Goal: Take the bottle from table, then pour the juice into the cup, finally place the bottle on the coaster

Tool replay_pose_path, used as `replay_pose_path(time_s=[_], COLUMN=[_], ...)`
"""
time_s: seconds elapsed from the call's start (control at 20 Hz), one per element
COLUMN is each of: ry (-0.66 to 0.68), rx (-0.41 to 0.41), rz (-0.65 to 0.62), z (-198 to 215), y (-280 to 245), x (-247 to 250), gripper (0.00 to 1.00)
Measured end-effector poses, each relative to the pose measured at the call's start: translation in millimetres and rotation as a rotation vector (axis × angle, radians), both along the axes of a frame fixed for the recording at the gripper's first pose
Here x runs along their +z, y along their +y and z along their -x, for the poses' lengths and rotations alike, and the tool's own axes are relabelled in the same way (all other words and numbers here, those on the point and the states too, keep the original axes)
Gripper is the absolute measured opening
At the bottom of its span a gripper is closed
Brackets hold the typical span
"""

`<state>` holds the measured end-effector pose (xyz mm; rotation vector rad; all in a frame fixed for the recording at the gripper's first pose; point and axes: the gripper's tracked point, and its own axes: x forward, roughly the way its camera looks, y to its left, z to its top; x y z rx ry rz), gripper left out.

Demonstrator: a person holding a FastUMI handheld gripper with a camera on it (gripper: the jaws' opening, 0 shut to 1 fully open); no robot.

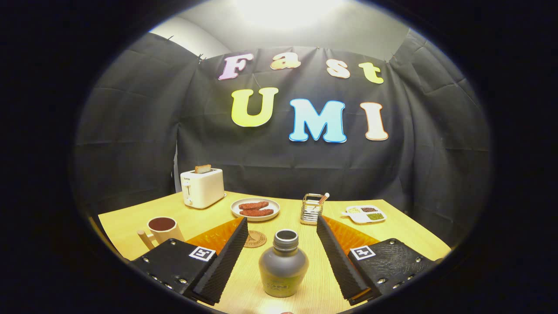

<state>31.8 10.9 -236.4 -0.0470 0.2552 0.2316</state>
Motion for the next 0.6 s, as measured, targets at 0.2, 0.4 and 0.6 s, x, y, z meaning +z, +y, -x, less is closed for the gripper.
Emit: replay_pose_path(time_s=[0.2,0.4,0.6], ry=[0.051,0.104,0.146], rx=[-0.007,0.016,0.033], rz=[0.005,0.023,0.035], z=[1,5,8], y=[-3,-1,0], x=[-27,-53,-73], gripper=[0.97,0.97,0.97])
